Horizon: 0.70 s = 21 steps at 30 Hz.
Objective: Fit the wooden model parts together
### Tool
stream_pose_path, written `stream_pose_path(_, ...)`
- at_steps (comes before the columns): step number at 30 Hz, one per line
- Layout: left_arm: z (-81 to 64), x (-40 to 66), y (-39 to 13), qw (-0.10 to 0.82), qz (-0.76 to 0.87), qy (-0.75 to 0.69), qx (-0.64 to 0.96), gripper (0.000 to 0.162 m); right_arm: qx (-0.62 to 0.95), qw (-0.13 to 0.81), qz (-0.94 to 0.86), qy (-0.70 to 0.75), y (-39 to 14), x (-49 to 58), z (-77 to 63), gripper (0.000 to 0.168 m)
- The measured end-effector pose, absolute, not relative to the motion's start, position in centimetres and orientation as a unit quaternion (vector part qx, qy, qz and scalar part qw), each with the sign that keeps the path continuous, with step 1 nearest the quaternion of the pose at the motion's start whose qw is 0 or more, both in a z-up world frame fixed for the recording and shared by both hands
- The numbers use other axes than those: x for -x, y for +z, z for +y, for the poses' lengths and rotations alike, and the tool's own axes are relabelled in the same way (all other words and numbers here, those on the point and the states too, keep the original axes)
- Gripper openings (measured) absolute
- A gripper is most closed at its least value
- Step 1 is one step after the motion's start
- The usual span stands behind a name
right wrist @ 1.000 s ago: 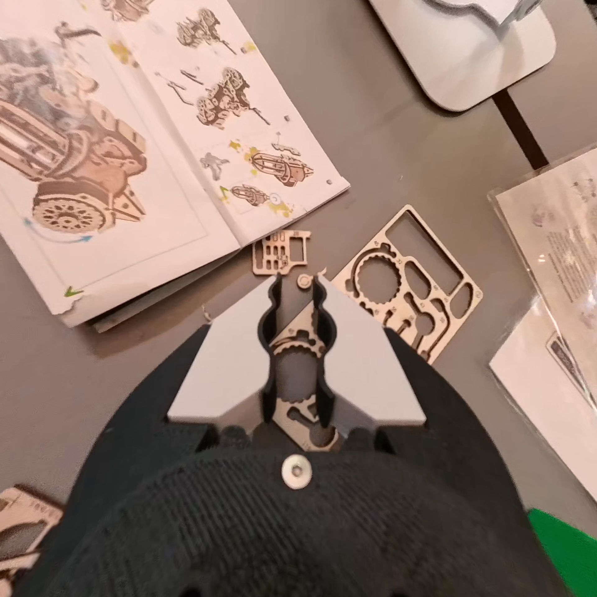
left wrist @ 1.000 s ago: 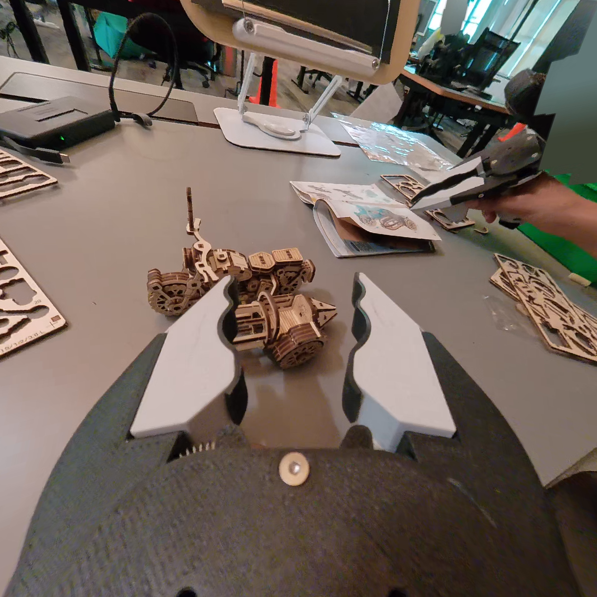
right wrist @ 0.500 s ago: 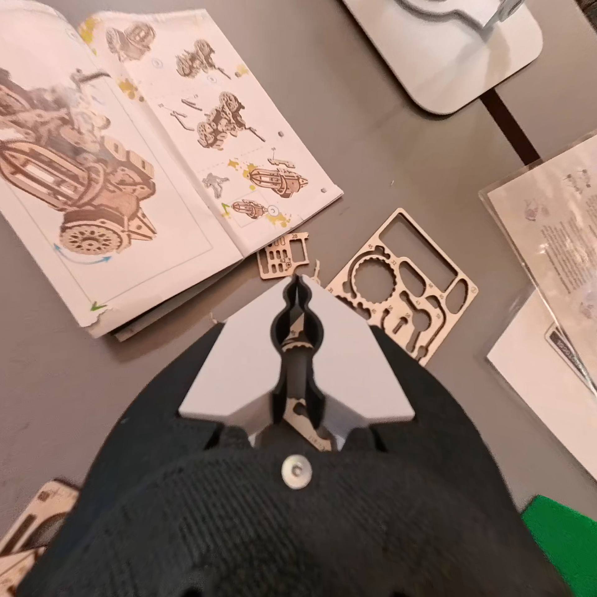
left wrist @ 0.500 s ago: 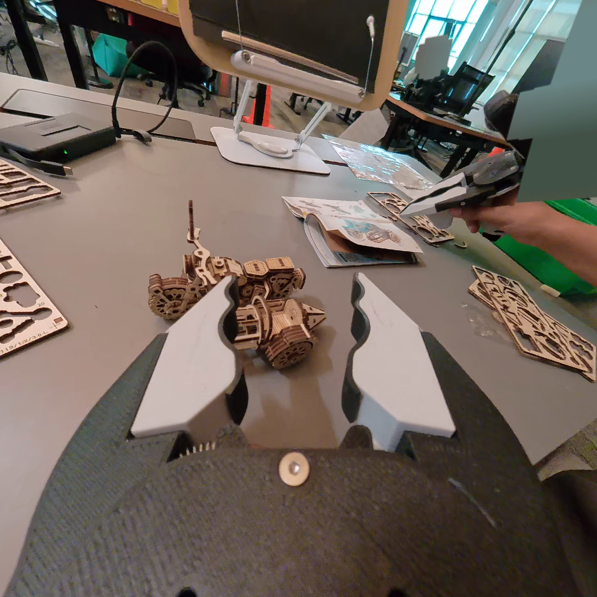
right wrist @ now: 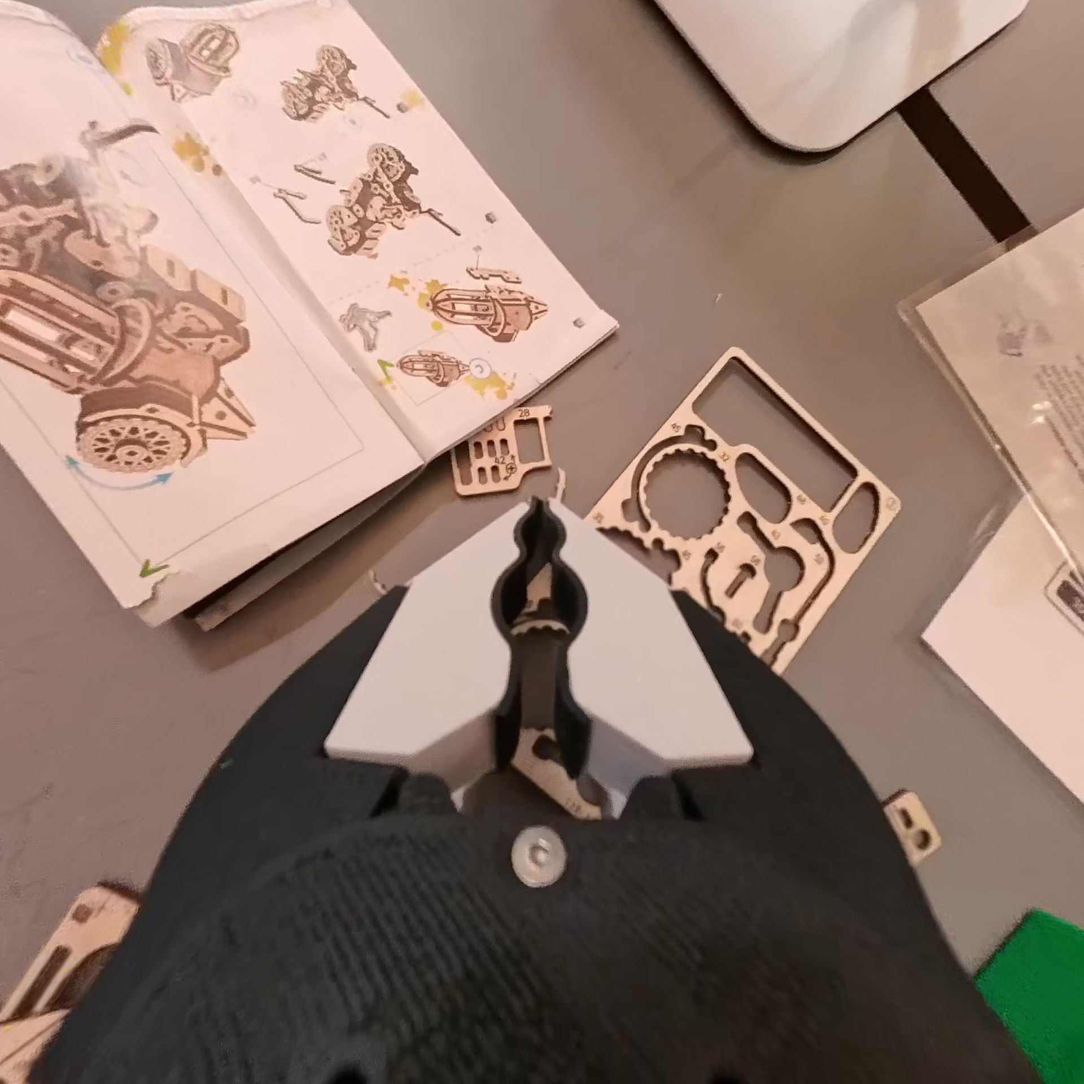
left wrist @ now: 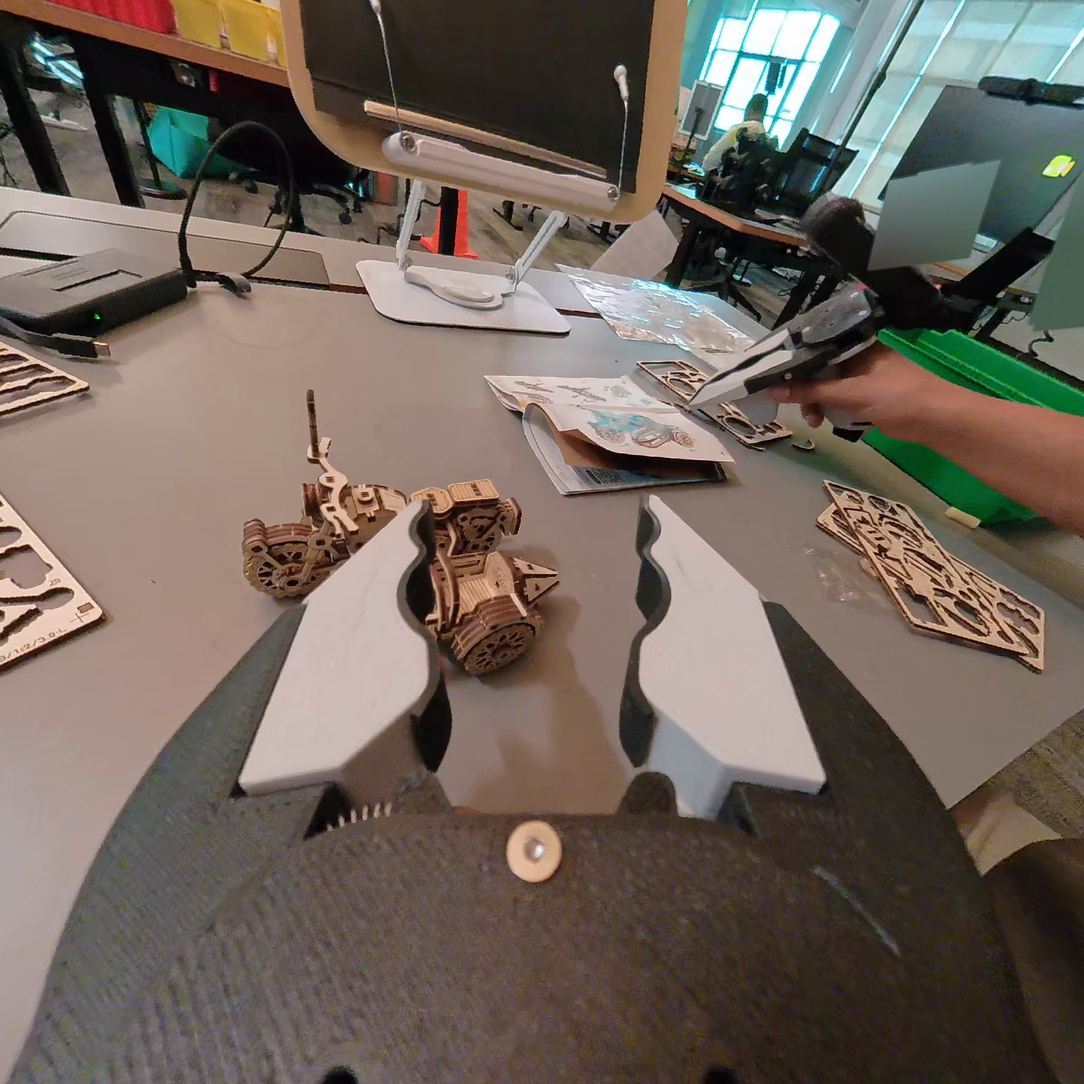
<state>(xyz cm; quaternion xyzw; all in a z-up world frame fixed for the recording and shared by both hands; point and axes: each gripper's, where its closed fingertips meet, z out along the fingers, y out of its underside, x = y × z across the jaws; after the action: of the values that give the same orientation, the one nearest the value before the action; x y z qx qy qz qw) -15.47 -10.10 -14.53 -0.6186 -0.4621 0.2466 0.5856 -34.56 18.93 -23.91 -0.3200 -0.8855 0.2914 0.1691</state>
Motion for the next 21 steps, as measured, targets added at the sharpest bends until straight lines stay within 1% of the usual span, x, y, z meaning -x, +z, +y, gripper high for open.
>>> stream_pose_path(1,-10.0,15.5,-14.6,0.586,-0.462,0.245,0.619,0.067,0.321,0.171,-0.881,0.301,-23.5,34.4,19.0,0.0)
stream_pose_path(3,-9.8,15.4,-14.7,0.587,-0.462,0.241,0.62,0.067,0.32,0.178,-0.875,0.316,-22.8,34.3,19.0,0.0)
stream_pose_path(5,-9.6,15.4,-14.7,0.589,-0.46,0.237,0.62,0.067,0.32,0.177,-0.875,0.316,-22.8,34.4,19.1,0.009)
stream_pose_path(8,-9.3,15.3,-14.7,0.589,-0.457,0.237,0.623,0.067,0.32,0.168,-0.884,0.296,-23.9,34.7,19.0,0.014)
stream_pose_path(9,-9.2,15.3,-14.7,0.588,-0.456,0.238,0.624,0.067,0.32,0.166,-0.887,0.289,-24.4,34.8,19.0,0.013)
stream_pose_path(11,-9.2,15.2,-14.6,0.587,-0.455,0.241,0.624,0.067,0.322,0.168,-0.883,0.298,-24.3,35.2,18.8,0.008)
stream_pose_path(16,-9.2,15.2,-14.5,0.588,-0.454,0.244,0.624,0.066,0.322,0.136,-0.888,0.299,-24.2,34.1,18.8,0.006)
stream_pose_path(20,-8.8,15.1,-14.6,0.589,-0.451,0.24,0.626,0.065,0.321,0.144,-0.876,0.329,-22.5,32.3,19.0,0.006)
stream_pose_path(21,-8.6,15.0,-14.6,0.59,-0.449,0.239,0.628,0.065,0.32,0.145,-0.871,0.344,-21.8,31.7,18.9,0.0)
